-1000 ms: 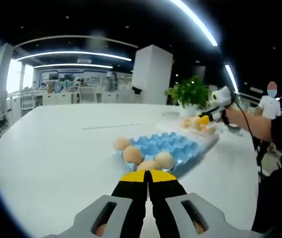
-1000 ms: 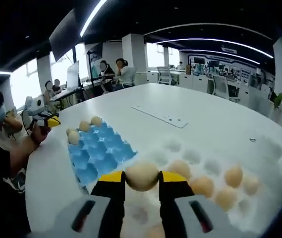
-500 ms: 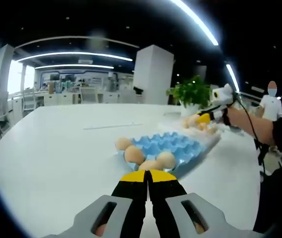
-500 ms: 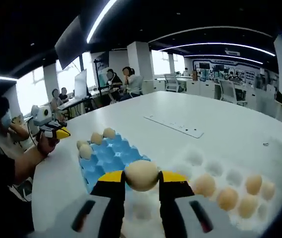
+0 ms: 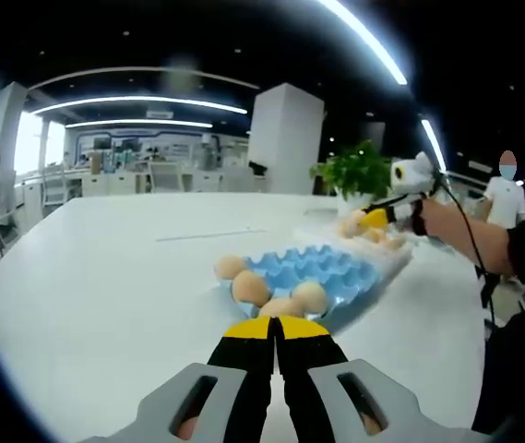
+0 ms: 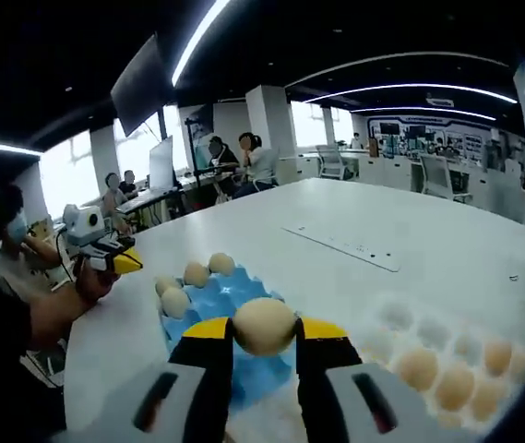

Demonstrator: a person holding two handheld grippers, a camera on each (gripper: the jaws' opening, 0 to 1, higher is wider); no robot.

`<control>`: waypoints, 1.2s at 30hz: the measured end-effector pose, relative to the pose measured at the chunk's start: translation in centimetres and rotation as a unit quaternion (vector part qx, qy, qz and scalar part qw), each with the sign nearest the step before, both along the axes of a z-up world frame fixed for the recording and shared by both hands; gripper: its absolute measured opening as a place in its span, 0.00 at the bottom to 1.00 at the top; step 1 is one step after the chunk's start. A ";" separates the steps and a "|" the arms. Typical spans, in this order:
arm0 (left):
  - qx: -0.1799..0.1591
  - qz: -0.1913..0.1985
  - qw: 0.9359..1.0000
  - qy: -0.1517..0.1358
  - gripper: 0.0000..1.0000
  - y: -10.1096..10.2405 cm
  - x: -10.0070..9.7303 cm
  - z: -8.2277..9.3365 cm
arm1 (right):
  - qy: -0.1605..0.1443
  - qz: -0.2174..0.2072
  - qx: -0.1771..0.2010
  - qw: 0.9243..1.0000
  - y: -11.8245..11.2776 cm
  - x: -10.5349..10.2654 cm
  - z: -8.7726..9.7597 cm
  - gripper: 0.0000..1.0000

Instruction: Pick up the eggs on the table and place them into the egg tray on the table

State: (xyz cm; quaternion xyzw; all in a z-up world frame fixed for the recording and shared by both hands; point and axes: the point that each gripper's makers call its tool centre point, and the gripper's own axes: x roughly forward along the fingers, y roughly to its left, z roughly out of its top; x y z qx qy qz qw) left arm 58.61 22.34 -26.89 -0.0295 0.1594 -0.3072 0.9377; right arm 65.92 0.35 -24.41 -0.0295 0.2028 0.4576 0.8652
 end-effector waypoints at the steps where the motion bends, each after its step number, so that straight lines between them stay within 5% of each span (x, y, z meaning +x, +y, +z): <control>1: 0.000 0.000 1.000 0.000 0.00 0.0 0.0 0.0 | 0.000 0.002 0.001 1.000 0.2 0.0 0.1 0.27; 36: 0.012 0.002 1.000 -0.006 0.00 -0.1 -0.2 -0.2 | 0.020 0.071 -0.020 0.997 9.0 0.1 -1.0 0.27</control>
